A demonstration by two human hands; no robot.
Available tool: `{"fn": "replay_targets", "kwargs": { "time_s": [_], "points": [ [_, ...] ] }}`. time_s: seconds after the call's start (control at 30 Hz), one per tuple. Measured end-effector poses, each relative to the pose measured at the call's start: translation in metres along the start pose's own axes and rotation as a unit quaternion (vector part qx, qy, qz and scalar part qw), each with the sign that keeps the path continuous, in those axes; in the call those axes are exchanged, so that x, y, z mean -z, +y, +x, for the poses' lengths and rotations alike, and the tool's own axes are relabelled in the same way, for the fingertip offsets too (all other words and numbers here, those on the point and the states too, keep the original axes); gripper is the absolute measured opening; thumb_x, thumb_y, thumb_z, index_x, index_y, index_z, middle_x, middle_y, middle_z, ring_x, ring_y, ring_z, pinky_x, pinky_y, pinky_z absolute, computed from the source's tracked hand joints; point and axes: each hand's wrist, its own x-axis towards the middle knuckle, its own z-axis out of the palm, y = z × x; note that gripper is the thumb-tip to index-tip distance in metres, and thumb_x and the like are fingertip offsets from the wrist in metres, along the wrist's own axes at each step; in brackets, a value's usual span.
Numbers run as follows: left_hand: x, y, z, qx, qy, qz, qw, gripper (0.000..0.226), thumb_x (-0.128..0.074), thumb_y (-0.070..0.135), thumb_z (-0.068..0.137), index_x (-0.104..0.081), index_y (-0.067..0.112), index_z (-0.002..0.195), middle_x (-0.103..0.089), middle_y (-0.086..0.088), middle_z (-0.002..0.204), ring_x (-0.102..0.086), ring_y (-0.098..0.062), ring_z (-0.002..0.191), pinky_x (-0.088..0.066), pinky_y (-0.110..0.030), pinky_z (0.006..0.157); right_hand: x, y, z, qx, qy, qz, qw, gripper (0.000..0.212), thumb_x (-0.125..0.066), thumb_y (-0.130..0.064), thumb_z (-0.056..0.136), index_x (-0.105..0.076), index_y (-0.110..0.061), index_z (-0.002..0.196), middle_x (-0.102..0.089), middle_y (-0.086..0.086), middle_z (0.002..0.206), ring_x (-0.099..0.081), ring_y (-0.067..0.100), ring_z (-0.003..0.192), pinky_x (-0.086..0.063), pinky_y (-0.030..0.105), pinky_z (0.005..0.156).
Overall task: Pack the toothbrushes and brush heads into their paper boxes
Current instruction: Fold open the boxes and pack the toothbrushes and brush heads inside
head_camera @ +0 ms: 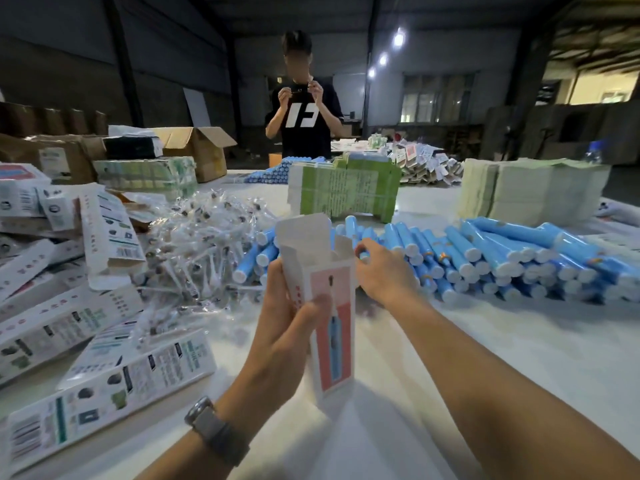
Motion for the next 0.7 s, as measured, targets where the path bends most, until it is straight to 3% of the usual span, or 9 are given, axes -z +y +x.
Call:
{"fn": "replay_targets", "kwargs": {
  "time_s": [0.1, 0.17, 0.23, 0.3, 0.33, 0.4, 0.47, 0.57, 0.7],
  "points": [
    [0.003, 0.002, -0.002, 0.006, 0.005, -0.004, 1.0, 0.033, -0.051, 0.01, 0.089, -0.051, 0.036, 0.11, -0.064, 0.016, 0.088, -0.062, -0.002, 0.081, -0.054, -0.021, 0.073, 0.003, -0.002, 0.011, -0.028, -0.01, 0.057, 0.998, 0.021, -0.049, -0.046, 0.094, -0.057, -0.028, 0.085, -0.057, 0.002, 0.081, -0.051, 0.026, 0.082, -0.038, 0.033, 0.068],
    [0.007, 0.003, -0.003, 0.004, 0.013, 0.008, 1.0, 0.031, -0.057, 0.015, 0.088, -0.053, 0.042, 0.103, -0.062, 0.011, 0.089, -0.061, -0.007, 0.085, -0.056, -0.03, 0.078, 0.008, -0.004, 0.014, -0.069, -0.027, 0.213, 0.974, 0.022, -0.053, -0.037, 0.096, -0.058, -0.022, 0.08, -0.061, 0.006, 0.073, -0.055, 0.026, 0.068, -0.043, 0.036, 0.062],
    [0.01, 0.005, -0.004, -0.009, 0.006, 0.029, 1.0, 0.026, -0.061, 0.024, 0.086, -0.051, 0.038, 0.104, -0.061, 0.012, 0.09, -0.06, -0.006, 0.085, -0.055, -0.029, 0.078, 0.014, -0.004, 0.01, -0.128, -0.052, 0.388, 0.911, 0.006, -0.055, -0.021, 0.096, -0.057, -0.02, 0.091, -0.062, 0.009, 0.066, -0.05, 0.022, 0.052, -0.036, 0.026, 0.046],
    [0.012, 0.008, -0.004, -0.025, -0.017, 0.038, 0.999, 0.023, -0.058, 0.029, 0.087, -0.047, 0.03, 0.107, -0.06, 0.015, 0.09, -0.059, -0.003, 0.082, -0.053, -0.022, 0.075, 0.025, -0.005, -0.003, -0.172, -0.1, 0.528, 0.825, 0.007, -0.057, -0.015, 0.095, -0.052, -0.018, 0.099, -0.067, 0.015, 0.069, -0.048, 0.017, 0.04, -0.031, 0.019, 0.037],
    [0.015, 0.009, -0.004, -0.034, -0.029, 0.048, 0.998, 0.022, -0.056, 0.028, 0.088, -0.046, 0.028, 0.108, -0.06, 0.016, 0.091, -0.058, -0.001, 0.081, -0.052, -0.02, 0.073, 0.033, -0.009, -0.011, -0.171, -0.123, 0.584, 0.784, 0.008, -0.058, -0.015, 0.095, -0.053, -0.015, 0.101, -0.069, 0.015, 0.07, -0.05, 0.015, 0.04, -0.034, 0.018, 0.036],
    [0.021, 0.01, -0.003, -0.048, -0.048, 0.075, 0.995, 0.022, -0.054, 0.027, 0.091, -0.045, 0.028, 0.11, -0.06, 0.016, 0.093, -0.058, 0.0, 0.082, -0.052, -0.019, 0.072, 0.053, -0.02, -0.027, -0.122, -0.159, 0.64, 0.742, 0.018, -0.058, -0.016, 0.095, -0.055, -0.007, 0.109, -0.072, 0.013, 0.079, -0.06, 0.016, 0.05, -0.044, 0.018, 0.042],
    [0.027, 0.011, -0.001, -0.049, -0.038, 0.099, 0.993, 0.022, -0.053, 0.029, 0.089, -0.045, 0.037, 0.108, -0.06, 0.019, 0.092, -0.058, 0.0, 0.081, -0.052, -0.021, 0.071, 0.075, -0.035, -0.042, -0.023, -0.162, 0.655, 0.738, 0.024, -0.056, -0.012, 0.094, -0.052, -0.003, 0.117, -0.073, 0.01, 0.086, -0.069, 0.023, 0.066, -0.049, 0.02, 0.05],
    [0.033, 0.009, 0.001, -0.056, -0.013, 0.145, 0.988, 0.019, -0.05, 0.034, 0.087, -0.04, 0.04, 0.102, -0.056, 0.028, 0.088, -0.056, 0.003, 0.078, -0.051, -0.018, 0.067, 0.099, -0.058, -0.066, 0.118, -0.13, 0.614, 0.77, 0.029, -0.06, -0.011, 0.088, -0.052, -0.01, 0.116, -0.072, 0.01, 0.094, -0.071, 0.032, 0.078, -0.051, 0.025, 0.056],
    [0.033, 0.006, 0.003, -0.073, -0.016, 0.198, 0.977, 0.02, -0.046, 0.037, 0.09, -0.034, 0.041, 0.106, -0.055, 0.032, 0.091, -0.059, 0.002, 0.08, -0.051, -0.015, 0.066, 0.103, -0.08, -0.086, 0.181, -0.073, 0.509, 0.838, 0.046, -0.068, -0.021, 0.073, -0.052, -0.012, 0.115, -0.068, 0.006, 0.089, -0.068, 0.019, 0.076, -0.049, 0.025, 0.058]
  ]
}}
